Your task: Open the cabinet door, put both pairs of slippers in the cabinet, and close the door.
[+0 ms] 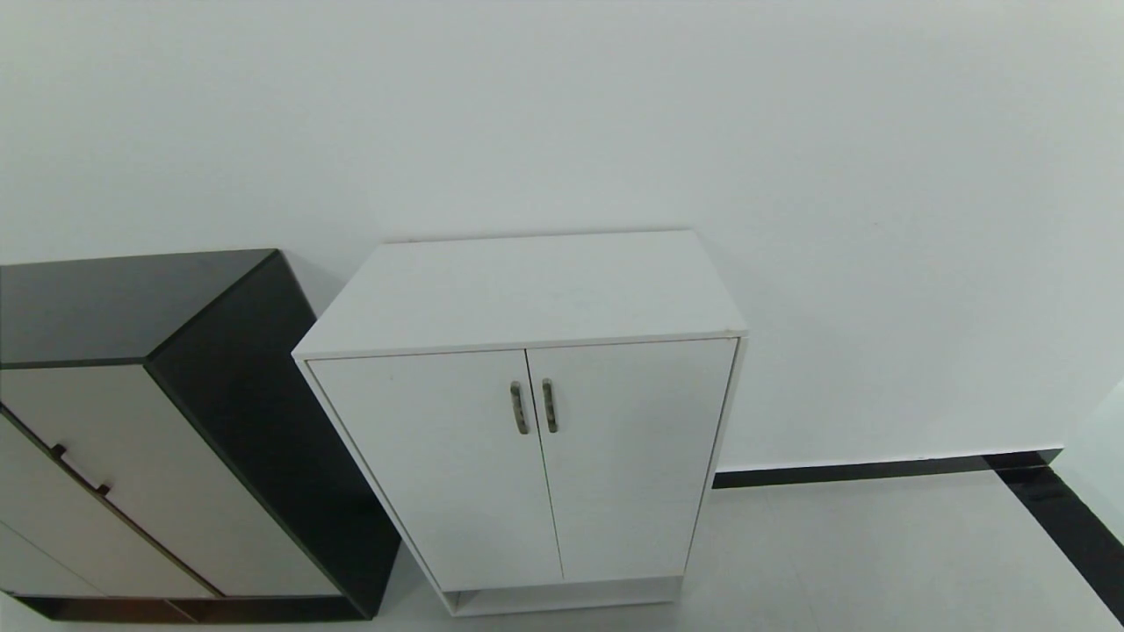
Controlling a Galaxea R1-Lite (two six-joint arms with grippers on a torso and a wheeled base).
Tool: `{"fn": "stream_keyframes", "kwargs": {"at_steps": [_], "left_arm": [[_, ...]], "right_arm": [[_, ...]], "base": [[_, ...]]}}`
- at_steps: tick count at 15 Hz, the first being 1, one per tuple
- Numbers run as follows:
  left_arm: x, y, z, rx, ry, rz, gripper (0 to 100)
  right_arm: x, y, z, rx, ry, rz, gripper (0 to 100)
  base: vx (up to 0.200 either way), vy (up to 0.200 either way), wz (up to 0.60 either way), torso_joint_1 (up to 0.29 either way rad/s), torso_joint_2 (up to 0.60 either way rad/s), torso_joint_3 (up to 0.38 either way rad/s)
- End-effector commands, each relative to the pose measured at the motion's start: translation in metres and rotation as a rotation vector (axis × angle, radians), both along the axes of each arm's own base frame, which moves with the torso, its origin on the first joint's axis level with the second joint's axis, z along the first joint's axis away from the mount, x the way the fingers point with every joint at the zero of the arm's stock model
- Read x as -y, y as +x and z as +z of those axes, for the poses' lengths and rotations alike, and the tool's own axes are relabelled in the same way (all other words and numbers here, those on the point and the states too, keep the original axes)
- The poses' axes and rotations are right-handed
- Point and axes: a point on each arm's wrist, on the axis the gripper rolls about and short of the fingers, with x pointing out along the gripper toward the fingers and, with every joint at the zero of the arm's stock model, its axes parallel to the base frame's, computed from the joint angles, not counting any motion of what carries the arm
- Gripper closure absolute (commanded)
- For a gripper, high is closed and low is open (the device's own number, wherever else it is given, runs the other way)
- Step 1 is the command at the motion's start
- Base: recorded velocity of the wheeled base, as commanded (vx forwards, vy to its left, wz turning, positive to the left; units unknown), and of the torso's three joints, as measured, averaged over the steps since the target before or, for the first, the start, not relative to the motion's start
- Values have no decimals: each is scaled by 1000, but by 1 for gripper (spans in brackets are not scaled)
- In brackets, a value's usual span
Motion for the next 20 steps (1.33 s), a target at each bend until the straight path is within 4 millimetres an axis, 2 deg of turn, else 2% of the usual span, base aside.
{"fn": "stream_keyframes", "kwargs": {"at_steps": [1,13,16,18,20], "left_arm": [[0,0,0,-1,0,0,100],[0,0,0,-1,3,-1,100],[0,0,0,-1,3,-1,100],[0,0,0,-1,3,-1,100],[0,0,0,-1,3,-1,100]], "right_arm": [[0,-8,-1,103,-4,-5,100],[1,-9,-1,110,-53,-65,100],[0,-7,-1,89,-24,-141,100],[0,-7,-1,93,-14,-132,100],[0,-8,-1,97,-2,15,100]], "base": [[0,0,0,0,0,0],[0,0,0,0,0,0],[0,0,0,0,0,0],[0,0,0,0,0,0],[0,0,0,0,0,0]]}}
